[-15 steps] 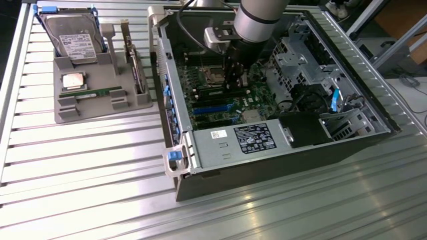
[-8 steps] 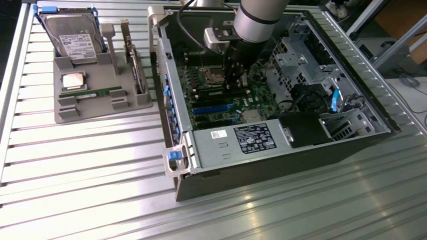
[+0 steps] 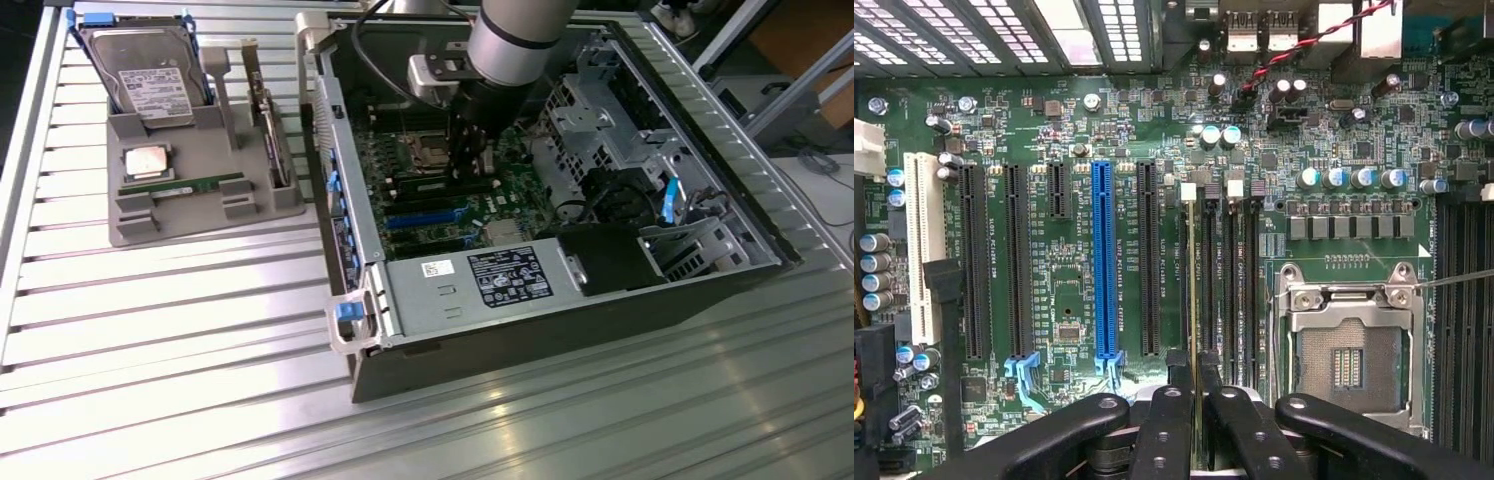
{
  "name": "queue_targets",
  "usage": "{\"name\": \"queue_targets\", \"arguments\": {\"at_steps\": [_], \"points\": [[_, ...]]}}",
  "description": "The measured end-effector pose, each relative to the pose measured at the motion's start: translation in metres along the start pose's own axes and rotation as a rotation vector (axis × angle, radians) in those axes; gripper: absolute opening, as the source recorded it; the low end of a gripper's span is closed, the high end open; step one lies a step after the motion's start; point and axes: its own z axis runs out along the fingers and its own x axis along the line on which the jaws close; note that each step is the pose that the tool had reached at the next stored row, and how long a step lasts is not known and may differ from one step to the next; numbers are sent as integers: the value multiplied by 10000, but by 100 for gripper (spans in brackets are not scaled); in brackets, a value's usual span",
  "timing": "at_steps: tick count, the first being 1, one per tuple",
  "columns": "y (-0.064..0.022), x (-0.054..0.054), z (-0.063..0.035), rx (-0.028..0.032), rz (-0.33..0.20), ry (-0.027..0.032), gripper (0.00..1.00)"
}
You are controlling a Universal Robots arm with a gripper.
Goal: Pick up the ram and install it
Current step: 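Insert the ram into the slot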
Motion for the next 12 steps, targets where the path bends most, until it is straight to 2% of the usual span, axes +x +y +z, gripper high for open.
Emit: {"name": "queue_targets", "arguments": {"at_steps": [12], "points": [[-8,0,26,0,27,-1,13]]}}
